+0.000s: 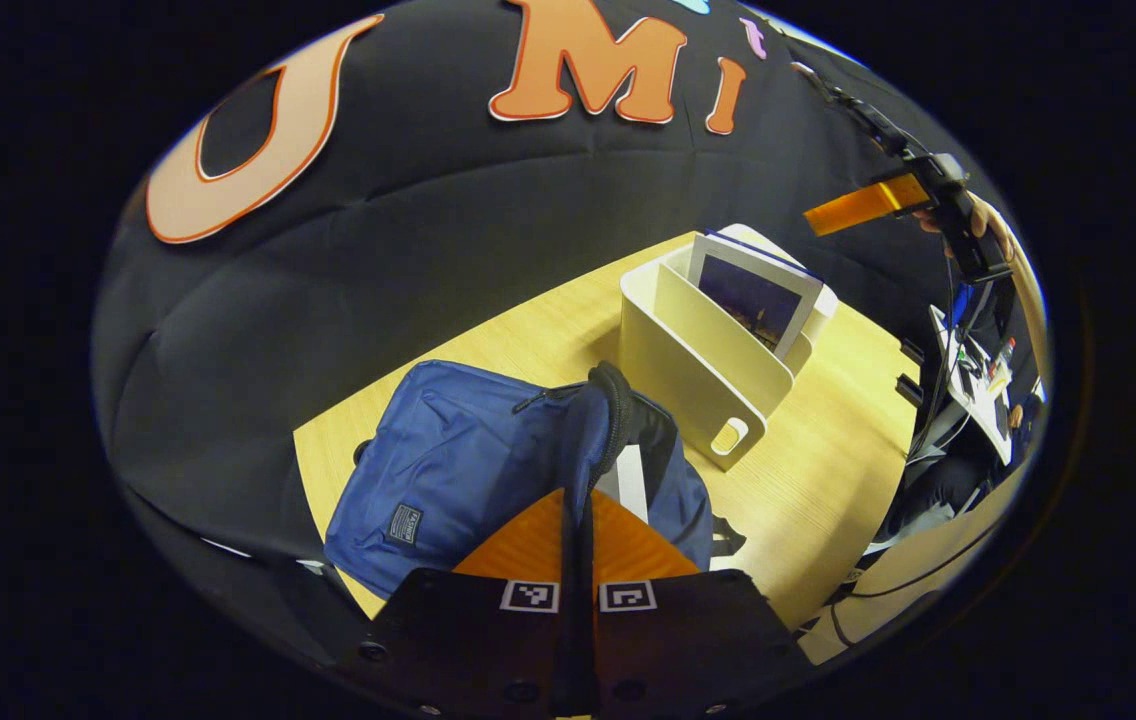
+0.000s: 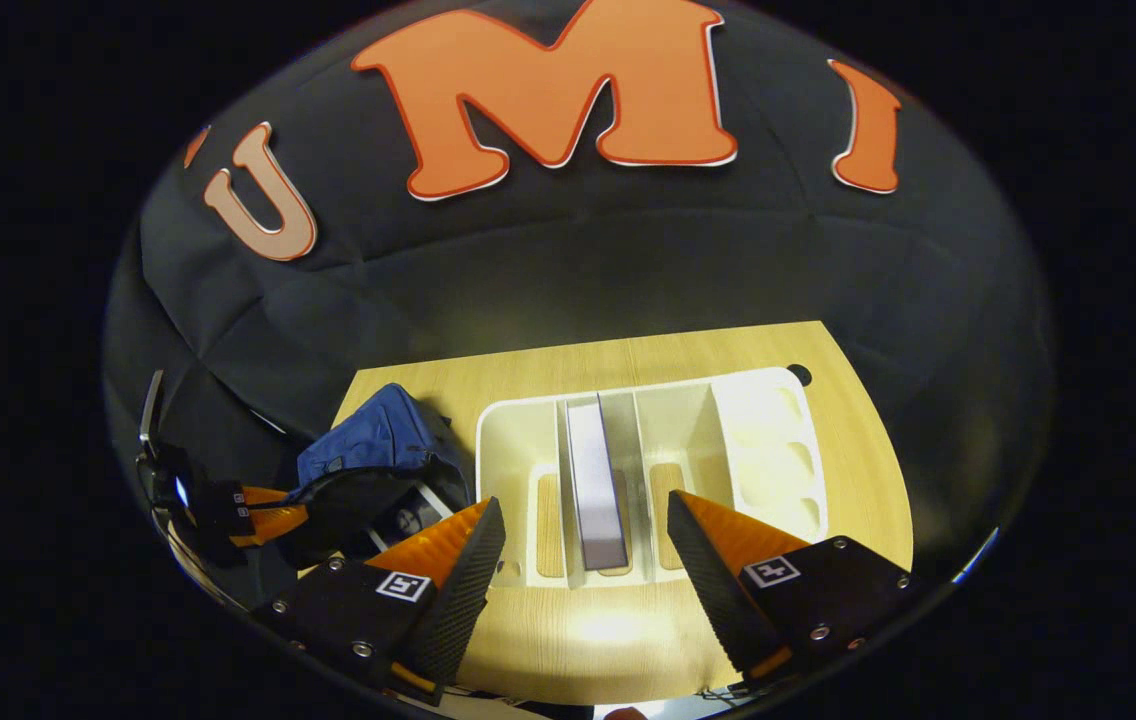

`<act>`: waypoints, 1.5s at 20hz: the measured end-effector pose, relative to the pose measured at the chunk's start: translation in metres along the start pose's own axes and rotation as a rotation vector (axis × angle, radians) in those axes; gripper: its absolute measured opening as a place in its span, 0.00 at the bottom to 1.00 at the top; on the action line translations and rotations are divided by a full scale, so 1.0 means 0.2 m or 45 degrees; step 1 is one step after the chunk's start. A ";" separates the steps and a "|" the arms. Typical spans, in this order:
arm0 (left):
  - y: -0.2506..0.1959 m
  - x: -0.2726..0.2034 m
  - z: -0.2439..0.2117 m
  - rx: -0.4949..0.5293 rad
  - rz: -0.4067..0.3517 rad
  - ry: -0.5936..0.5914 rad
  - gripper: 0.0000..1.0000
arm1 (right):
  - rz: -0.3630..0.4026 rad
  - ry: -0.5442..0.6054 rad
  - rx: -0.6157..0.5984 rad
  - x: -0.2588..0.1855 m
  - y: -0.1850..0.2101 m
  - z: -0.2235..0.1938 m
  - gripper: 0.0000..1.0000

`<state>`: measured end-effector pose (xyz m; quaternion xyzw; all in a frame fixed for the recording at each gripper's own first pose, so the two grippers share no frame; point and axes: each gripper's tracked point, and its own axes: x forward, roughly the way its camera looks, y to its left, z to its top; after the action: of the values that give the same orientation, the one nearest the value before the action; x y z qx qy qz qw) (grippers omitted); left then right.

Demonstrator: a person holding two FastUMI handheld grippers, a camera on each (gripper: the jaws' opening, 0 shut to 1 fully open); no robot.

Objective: Open the schoolbag, grab two books from the bookshelf and put them into the schoolbag.

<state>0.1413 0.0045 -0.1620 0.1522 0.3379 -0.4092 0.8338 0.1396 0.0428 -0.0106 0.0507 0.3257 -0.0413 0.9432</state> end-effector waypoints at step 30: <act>0.02 0.00 -0.07 -0.036 0.019 0.022 0.00 | -0.138 0.207 -0.086 0.39 -0.07 -0.10 0.33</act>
<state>0.1391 0.0144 -0.1726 0.1465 0.3496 -0.3971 0.8358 0.1865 0.0271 -0.0760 0.0045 0.4048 -0.0769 0.9112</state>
